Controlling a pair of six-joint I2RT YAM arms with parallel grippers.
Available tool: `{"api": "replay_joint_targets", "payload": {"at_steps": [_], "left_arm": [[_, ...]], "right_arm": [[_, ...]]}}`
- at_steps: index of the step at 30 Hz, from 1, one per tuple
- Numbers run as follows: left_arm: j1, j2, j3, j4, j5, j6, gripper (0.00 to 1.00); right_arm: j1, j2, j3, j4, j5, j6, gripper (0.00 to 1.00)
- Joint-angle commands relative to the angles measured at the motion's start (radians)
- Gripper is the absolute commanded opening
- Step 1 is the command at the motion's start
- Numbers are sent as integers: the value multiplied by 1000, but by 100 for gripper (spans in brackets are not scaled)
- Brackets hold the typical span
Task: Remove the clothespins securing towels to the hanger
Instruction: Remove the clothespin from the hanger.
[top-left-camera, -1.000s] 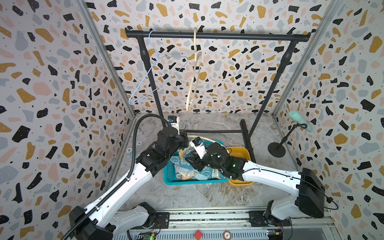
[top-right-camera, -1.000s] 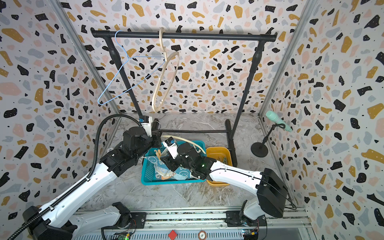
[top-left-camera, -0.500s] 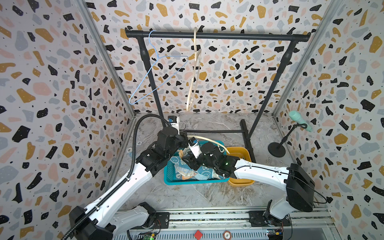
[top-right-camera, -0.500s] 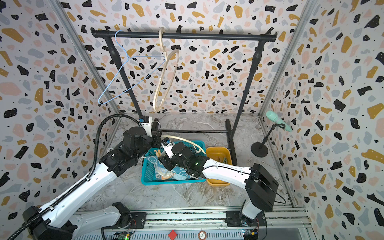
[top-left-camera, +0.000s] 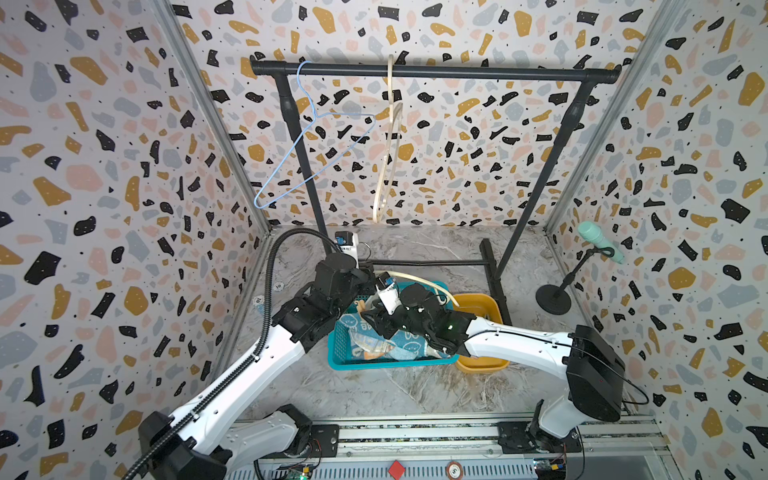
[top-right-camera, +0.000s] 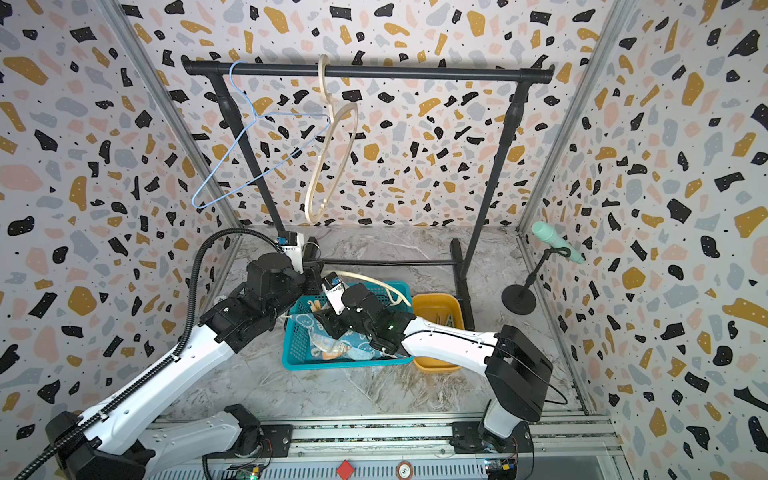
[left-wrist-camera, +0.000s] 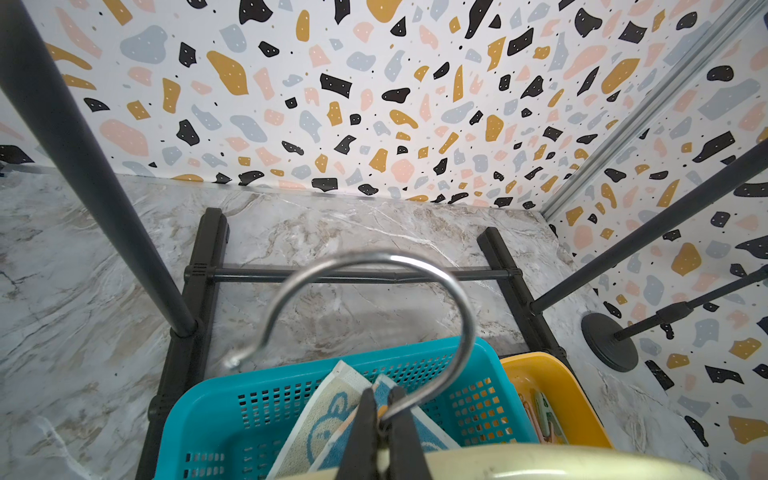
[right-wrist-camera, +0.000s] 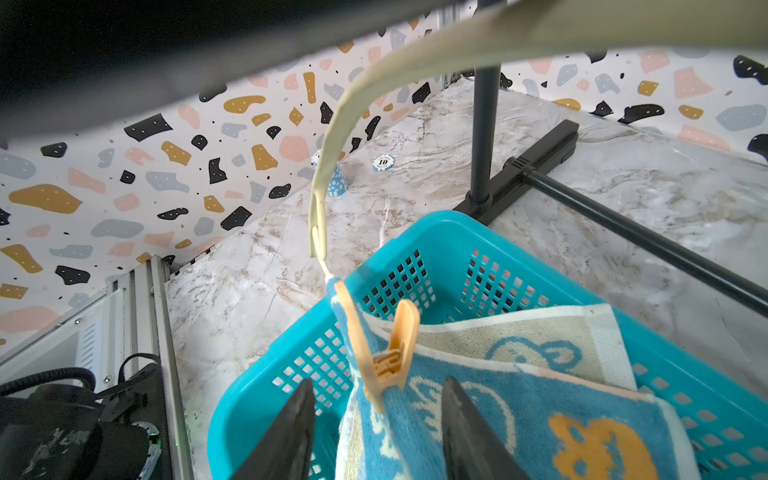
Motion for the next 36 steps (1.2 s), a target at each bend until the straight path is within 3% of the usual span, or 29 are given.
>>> {"api": "replay_joint_targets", "payload": {"at_steps": [1, 18, 36], "left_arm": [[-4, 16, 69, -4, 14, -23, 0], [-4, 58, 166, -105, 58, -18, 0], [-4, 97, 194, -161, 142, -2, 0]], "right_arm": [[6, -19, -20, 57, -5, 8, 50], [5, -108, -156, 165, -55, -17, 49], [61, -53, -91, 123, 26, -155, 49]]}}
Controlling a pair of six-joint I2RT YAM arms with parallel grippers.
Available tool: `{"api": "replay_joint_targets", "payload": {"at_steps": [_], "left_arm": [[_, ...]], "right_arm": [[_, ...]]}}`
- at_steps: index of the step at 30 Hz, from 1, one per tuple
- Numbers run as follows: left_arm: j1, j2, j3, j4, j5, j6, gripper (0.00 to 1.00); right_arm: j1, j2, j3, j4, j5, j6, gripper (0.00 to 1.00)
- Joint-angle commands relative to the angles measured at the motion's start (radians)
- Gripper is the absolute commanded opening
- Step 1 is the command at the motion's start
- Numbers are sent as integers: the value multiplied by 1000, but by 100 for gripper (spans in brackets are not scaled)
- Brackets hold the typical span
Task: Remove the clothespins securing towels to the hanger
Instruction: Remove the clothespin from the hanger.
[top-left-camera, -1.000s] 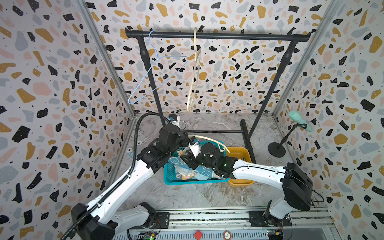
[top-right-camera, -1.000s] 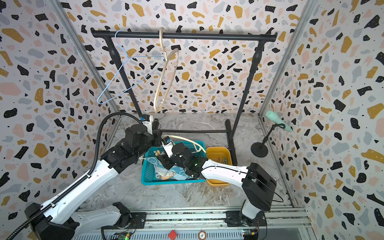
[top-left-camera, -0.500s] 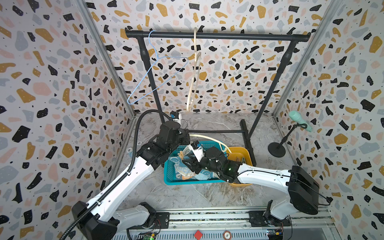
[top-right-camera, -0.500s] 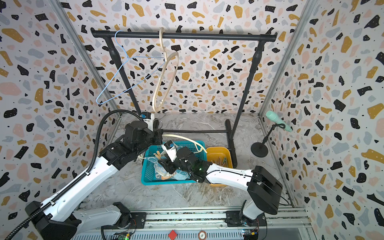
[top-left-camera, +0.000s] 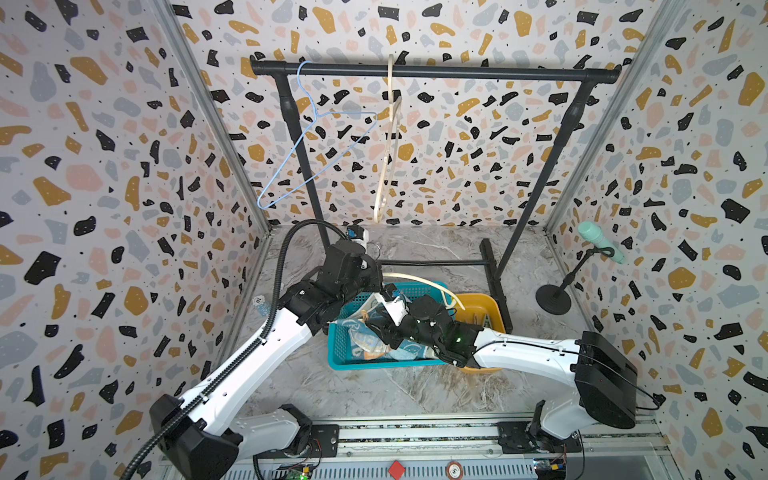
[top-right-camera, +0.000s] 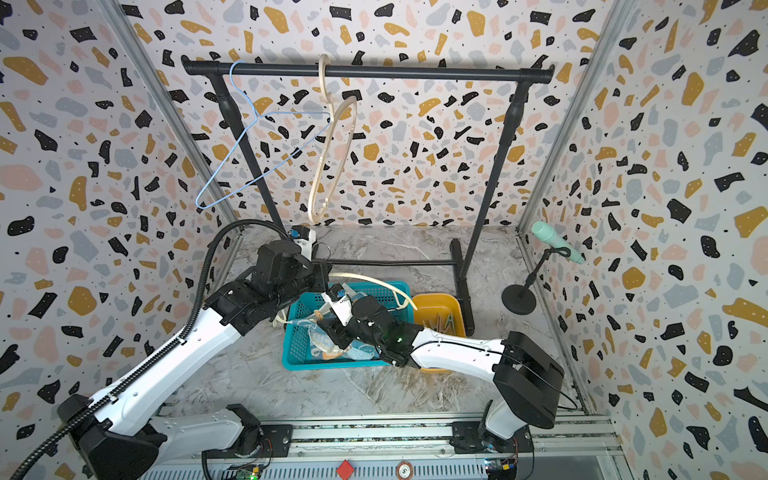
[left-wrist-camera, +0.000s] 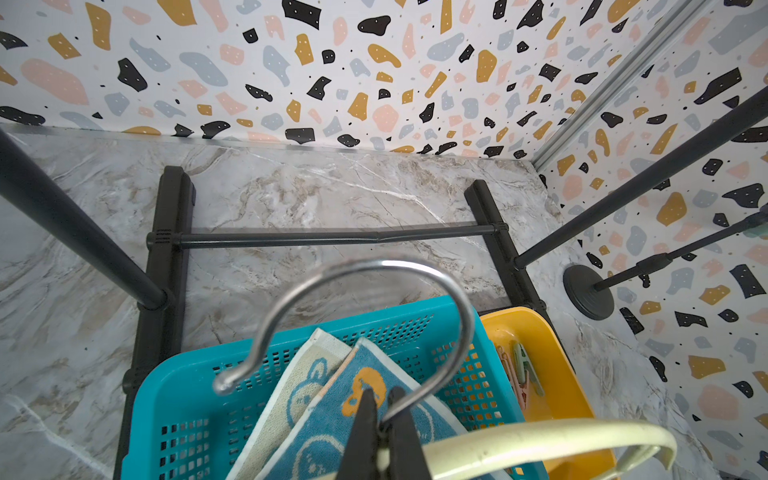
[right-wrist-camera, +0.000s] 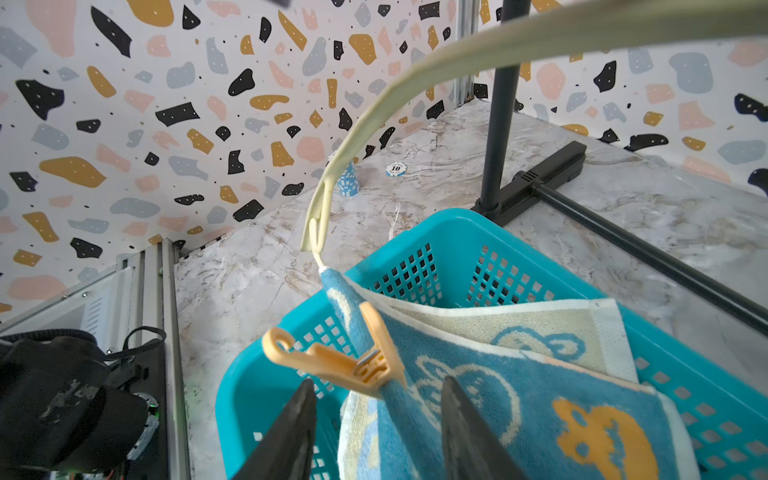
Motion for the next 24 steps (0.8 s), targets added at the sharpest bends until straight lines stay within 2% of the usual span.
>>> {"api": "replay_joint_targets", "payload": {"at_steps": [1, 24], "left_arm": [[-5, -2, 47, 18, 32, 8, 0], [-5, 10, 54, 12, 78, 19, 0]], "right_arm": [[31, 15, 62, -17, 29, -73, 49], [51, 80, 98, -2, 74, -183, 49]]}}
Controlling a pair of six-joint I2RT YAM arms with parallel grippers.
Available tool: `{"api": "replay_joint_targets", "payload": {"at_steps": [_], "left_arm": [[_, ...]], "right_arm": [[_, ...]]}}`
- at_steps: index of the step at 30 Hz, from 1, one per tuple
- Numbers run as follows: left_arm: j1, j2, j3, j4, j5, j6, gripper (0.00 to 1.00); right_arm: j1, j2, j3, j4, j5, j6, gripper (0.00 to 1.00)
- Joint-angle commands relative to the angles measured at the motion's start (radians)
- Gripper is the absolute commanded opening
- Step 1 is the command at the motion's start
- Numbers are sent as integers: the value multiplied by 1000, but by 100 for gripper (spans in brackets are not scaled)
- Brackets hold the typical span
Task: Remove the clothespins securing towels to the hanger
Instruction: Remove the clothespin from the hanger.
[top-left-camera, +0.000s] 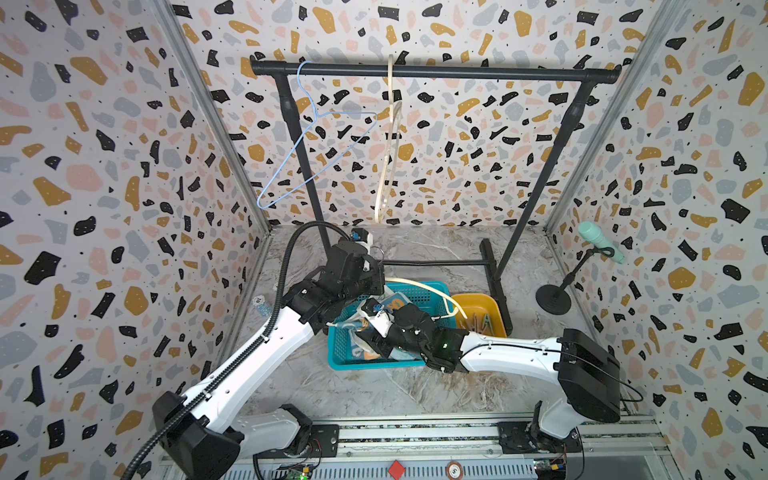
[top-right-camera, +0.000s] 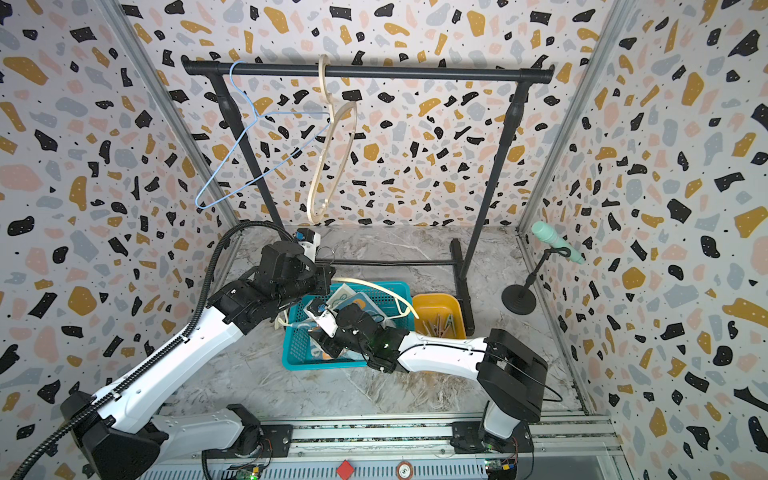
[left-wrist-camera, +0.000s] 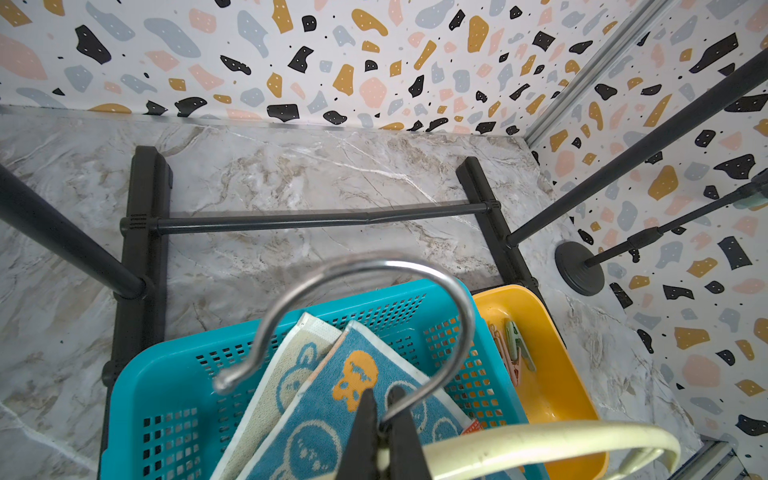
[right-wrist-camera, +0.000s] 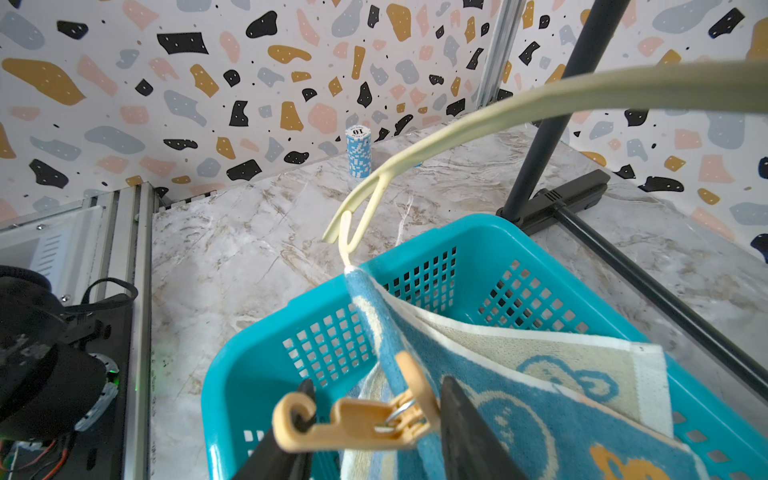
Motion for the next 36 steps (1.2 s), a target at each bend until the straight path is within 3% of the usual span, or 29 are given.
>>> {"api": "replay_joint_targets", "payload": {"at_steps": [1, 16, 36], "left_arm": [[-4, -1, 54, 36, 30, 12, 0], [-4, 1, 55, 32, 42, 12, 0], [-4, -5, 47, 37, 37, 16, 0]], "right_arm": [[-1, -1, 42, 9, 17, -30, 49], [1, 31, 73, 5, 19, -58, 41], [-1, 37, 76, 9, 12, -55, 19]]}}
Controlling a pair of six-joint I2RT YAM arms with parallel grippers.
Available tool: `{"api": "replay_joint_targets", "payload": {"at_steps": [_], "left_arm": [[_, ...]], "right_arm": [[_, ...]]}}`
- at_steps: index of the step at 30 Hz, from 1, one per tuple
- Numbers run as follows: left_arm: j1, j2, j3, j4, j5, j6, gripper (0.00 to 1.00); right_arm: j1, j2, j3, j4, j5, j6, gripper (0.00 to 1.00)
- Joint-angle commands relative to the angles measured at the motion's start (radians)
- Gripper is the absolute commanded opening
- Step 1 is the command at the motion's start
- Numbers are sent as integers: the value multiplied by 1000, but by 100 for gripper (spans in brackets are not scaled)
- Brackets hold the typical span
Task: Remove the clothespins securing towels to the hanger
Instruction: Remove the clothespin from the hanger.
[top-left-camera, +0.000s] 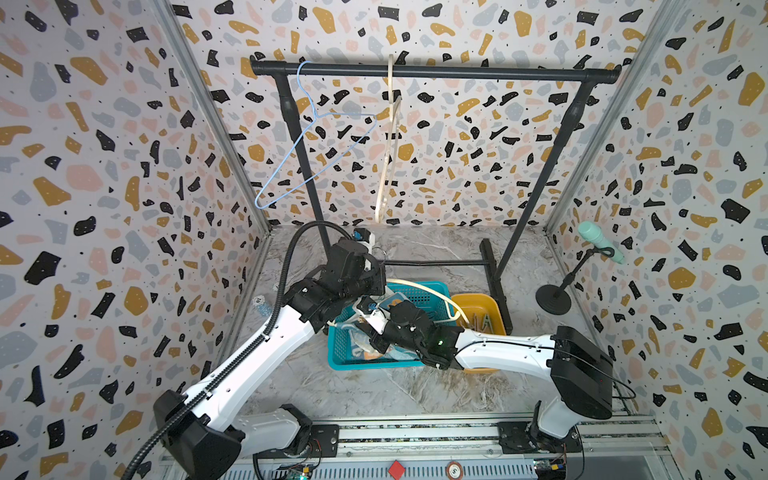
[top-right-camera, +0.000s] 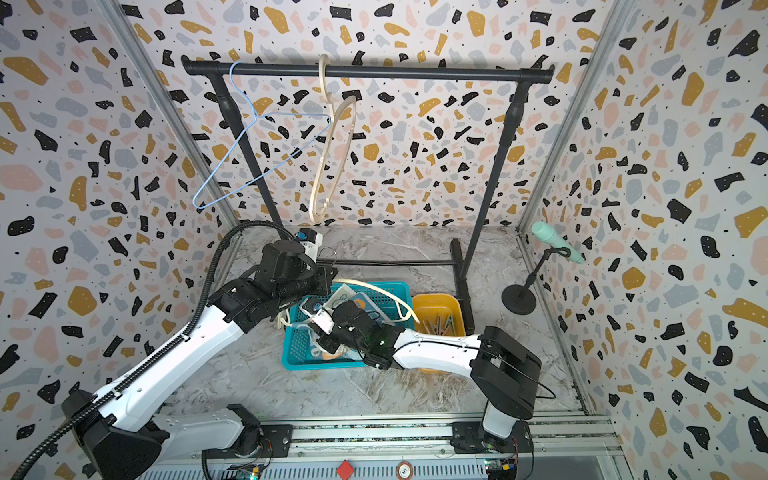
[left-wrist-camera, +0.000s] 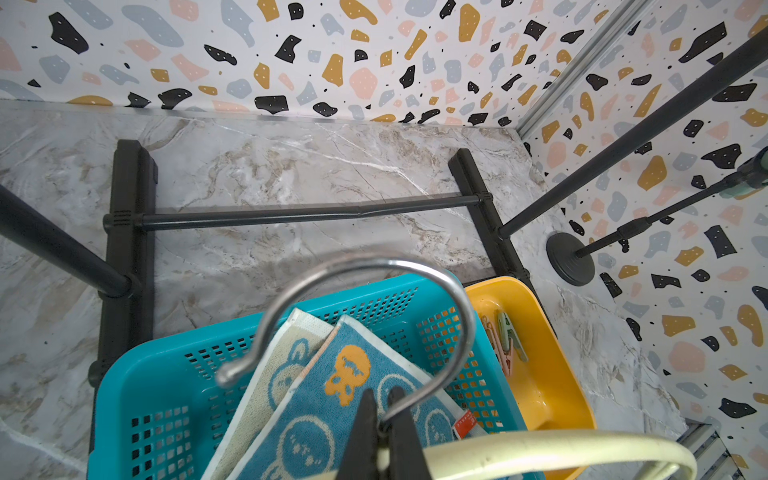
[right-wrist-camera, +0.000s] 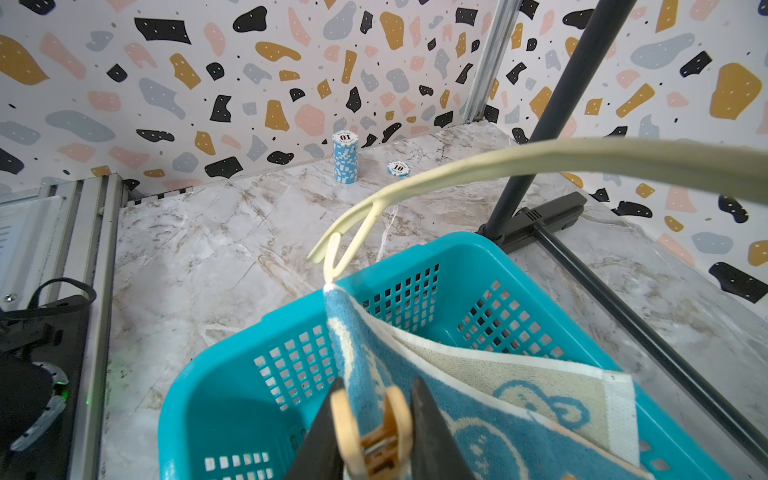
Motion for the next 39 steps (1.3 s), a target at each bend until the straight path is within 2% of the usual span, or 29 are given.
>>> {"api": "replay_joint_targets", "payload": {"at_steps": [1, 6, 15, 26, 39], "left_arm": [[-4, -13, 31, 52, 9, 11, 0], [-4, -15, 29, 52, 6, 11, 0], [-4, -15, 15, 50, -15, 14, 0], [0, -28, 12, 35, -96, 34, 0], [5, -35, -2, 51, -90, 30, 0]], "right_arm": [[-1, 4, 38, 5, 0, 1, 17], [-1, 7, 40, 4, 12, 3, 0], [-1, -10, 32, 14, 24, 7, 0], [-1, -59, -9, 51, 38, 24, 0], [0, -113, -55, 105, 78, 35, 0]]}}
